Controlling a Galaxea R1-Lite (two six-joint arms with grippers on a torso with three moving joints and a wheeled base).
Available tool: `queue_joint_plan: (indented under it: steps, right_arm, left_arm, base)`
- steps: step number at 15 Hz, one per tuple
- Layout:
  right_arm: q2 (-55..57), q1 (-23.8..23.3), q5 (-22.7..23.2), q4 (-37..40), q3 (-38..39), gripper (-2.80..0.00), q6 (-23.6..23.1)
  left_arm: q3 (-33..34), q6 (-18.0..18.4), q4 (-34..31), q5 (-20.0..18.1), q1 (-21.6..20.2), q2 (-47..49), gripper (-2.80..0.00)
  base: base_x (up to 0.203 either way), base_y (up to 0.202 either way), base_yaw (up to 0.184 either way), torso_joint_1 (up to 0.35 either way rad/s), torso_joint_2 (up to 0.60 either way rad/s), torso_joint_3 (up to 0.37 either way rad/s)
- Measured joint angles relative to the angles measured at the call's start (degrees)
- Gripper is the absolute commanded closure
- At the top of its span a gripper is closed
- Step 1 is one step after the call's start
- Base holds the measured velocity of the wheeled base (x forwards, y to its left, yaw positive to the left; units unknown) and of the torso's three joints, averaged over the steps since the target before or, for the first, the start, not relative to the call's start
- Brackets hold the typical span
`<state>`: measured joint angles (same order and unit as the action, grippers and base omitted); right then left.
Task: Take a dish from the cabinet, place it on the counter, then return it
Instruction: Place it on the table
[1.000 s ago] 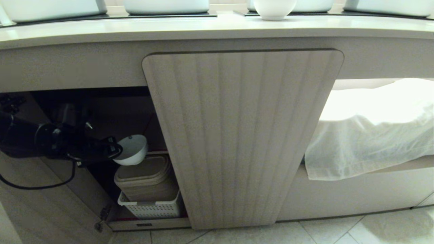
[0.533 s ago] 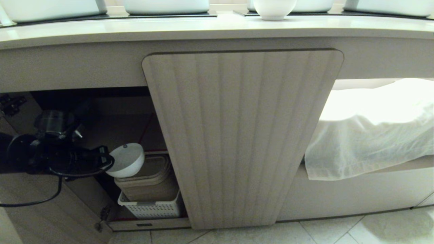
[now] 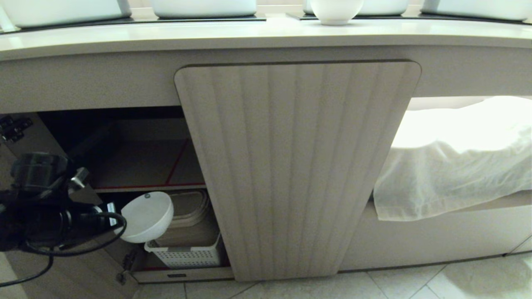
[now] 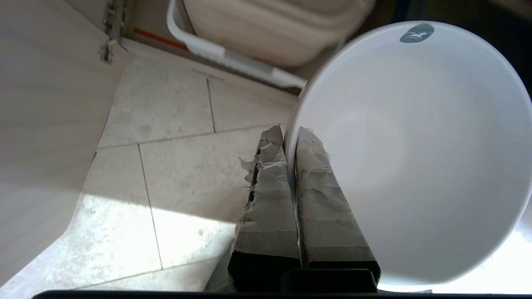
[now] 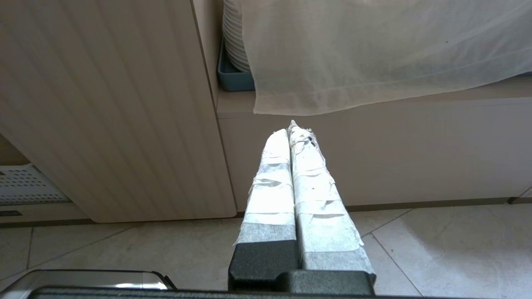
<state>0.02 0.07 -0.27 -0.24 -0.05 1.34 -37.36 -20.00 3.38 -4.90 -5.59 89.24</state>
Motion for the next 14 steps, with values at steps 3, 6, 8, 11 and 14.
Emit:
queue_joint_plan:
  steps: [3, 6, 8, 11, 14]
  right_arm:
    - [0.0, 0.0, 0.0, 0.0, 0.0, 0.00, 0.0]
    - [0.0, 0.0, 0.0, 0.0, 0.0, 0.00, 0.0]
    - [0.0, 0.0, 0.0, 0.0, 0.0, 0.00, 0.0]
    - [0.0, 0.0, 0.0, 0.0, 0.0, 0.00, 0.0]
    - [0.0, 0.0, 0.0, 0.0, 0.0, 0.00, 0.0]
  left_arm:
    - [4.7, 0.0, -0.1, 0.3, 2.0, -5.5, 0.00]
    - [9.0, 0.0, -0.3, 0.4, 4.8, -10.9, 0.00]
    - [11.5, 0.0, -0.4, 0.5, 6.8, -14.2, 0.00]
    - [15.3, 0.0, -1.5, 1.0, 9.2, -19.1, 0.00]
    - [16.7, 0.1, -5.0, 1.1, 9.9, -23.4, 0.00]
  base:
    - [0.000, 0.000, 0.000, 0.000, 0.00, 0.000]
    - [0.000, 0.000, 0.000, 0.000, 0.00, 0.000]
    - [0.000, 0.000, 0.000, 0.000, 0.00, 0.000]
    - [0.000, 0.000, 0.000, 0.000, 0.00, 0.000]
    - [0.000, 0.000, 0.000, 0.000, 0.00, 0.000]
